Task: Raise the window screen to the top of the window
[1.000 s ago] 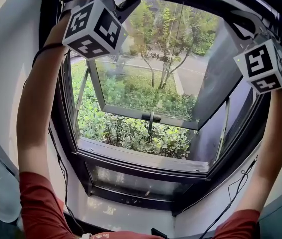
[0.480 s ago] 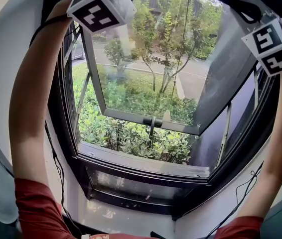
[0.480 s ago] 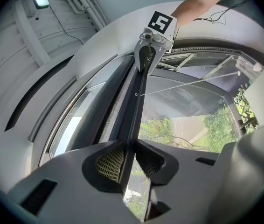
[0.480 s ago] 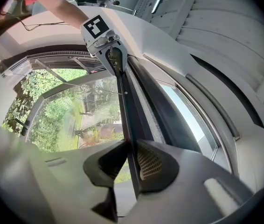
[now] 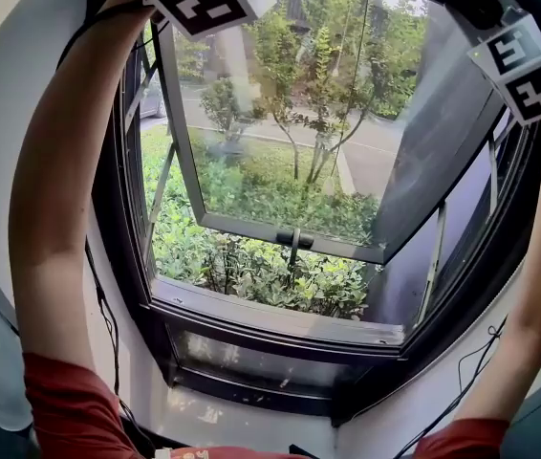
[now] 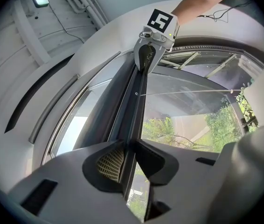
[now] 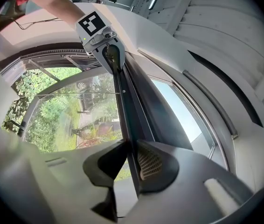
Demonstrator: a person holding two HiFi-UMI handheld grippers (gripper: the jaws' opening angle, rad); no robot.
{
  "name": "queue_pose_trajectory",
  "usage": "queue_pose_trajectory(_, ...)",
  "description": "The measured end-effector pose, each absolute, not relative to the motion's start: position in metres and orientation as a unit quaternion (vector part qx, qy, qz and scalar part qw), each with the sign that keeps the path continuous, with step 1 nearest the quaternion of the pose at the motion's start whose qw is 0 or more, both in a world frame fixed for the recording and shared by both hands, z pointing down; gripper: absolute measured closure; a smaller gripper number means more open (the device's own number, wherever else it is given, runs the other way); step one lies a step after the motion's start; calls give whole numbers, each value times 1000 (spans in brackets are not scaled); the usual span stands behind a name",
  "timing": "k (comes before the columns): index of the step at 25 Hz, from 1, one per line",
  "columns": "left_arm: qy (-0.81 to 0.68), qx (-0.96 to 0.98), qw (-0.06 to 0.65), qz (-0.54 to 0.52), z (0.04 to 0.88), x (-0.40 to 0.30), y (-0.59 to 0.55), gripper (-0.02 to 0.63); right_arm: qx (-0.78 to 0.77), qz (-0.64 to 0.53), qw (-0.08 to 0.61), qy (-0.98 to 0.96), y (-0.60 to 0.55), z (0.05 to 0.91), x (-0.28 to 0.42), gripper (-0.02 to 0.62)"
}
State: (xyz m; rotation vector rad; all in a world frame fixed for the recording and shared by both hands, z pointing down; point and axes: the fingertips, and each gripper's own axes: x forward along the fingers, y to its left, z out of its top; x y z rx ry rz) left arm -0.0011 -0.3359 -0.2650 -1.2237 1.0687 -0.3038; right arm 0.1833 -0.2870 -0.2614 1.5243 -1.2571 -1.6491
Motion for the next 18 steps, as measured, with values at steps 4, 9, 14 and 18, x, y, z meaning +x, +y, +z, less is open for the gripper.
queue_pose_trajectory(4, 478, -544, 677, -132, -266, -2, -336, 523, 579, -626, 258, -455, -285, -267, 179, 515)
queue_pose_trajectory(9, 481, -544, 676, -130, -267, -3, -336, 523, 586, -626, 269, -440, -286, -267, 178, 515)
queue_pose_trajectory(14, 486, -539, 676, -124, -270, -5, -334, 523, 591, -625, 267, -433, -284, -270, 178, 515)
queue_pose_trajectory(18, 496, -533, 677, -108, -274, -8, -327, 523, 600, -624, 266, -424, -278, -275, 177, 506)
